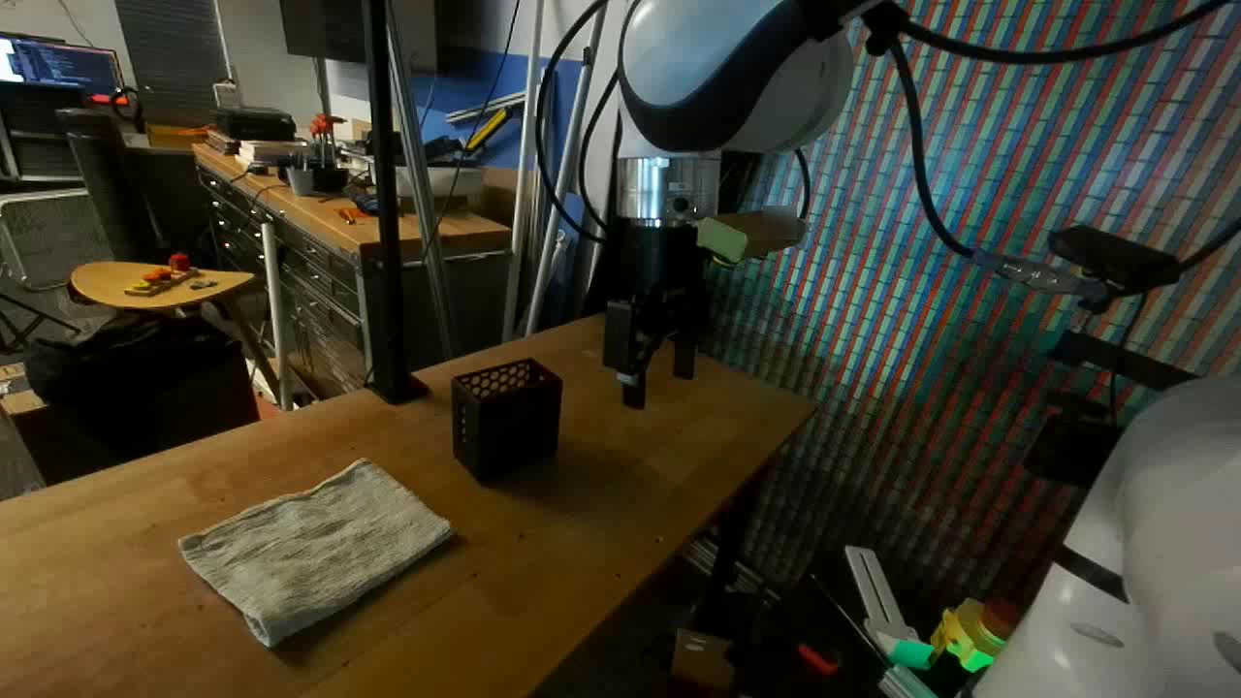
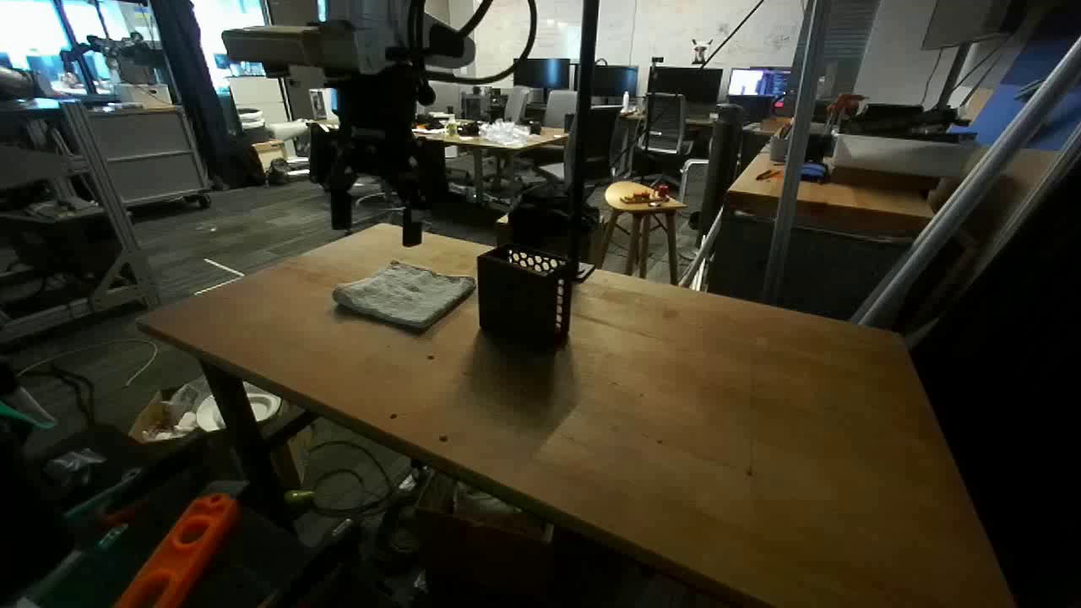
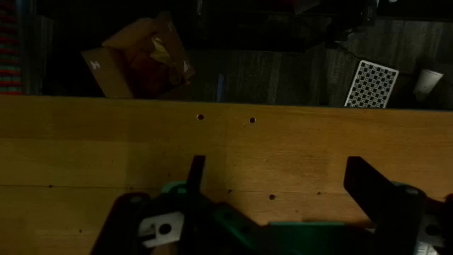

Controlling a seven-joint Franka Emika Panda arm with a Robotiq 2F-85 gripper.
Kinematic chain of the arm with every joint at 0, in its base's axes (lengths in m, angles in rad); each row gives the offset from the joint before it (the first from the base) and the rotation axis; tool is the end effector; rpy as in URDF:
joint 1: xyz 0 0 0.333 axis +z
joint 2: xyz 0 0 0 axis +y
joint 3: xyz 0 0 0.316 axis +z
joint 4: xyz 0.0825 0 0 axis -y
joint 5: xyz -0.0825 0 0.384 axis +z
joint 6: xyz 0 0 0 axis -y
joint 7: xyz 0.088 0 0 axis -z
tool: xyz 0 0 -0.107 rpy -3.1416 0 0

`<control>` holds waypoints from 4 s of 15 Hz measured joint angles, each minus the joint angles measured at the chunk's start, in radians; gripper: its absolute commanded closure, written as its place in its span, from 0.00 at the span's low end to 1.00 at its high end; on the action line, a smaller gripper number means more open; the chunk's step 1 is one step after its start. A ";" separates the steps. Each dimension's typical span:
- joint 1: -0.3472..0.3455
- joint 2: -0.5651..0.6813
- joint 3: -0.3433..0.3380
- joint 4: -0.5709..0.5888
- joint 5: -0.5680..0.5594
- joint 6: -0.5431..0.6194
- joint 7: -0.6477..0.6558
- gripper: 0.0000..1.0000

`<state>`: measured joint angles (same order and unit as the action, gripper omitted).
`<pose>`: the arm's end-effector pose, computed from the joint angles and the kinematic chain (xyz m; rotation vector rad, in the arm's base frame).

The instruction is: Put the towel in the basket

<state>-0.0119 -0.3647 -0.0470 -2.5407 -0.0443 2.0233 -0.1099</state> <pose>0.3970 -0.0257 0.3877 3.1211 0.1215 -0.2411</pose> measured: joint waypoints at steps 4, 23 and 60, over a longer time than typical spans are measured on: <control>0.000 -0.001 0.000 0.006 0.000 0.000 0.000 0.00; 0.035 0.109 0.069 0.093 0.000 0.056 0.043 0.00; 0.212 1.172 0.162 1.060 -0.127 0.249 0.192 0.00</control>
<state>0.1999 0.8070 0.1145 -1.4811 -0.1716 2.2721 0.0825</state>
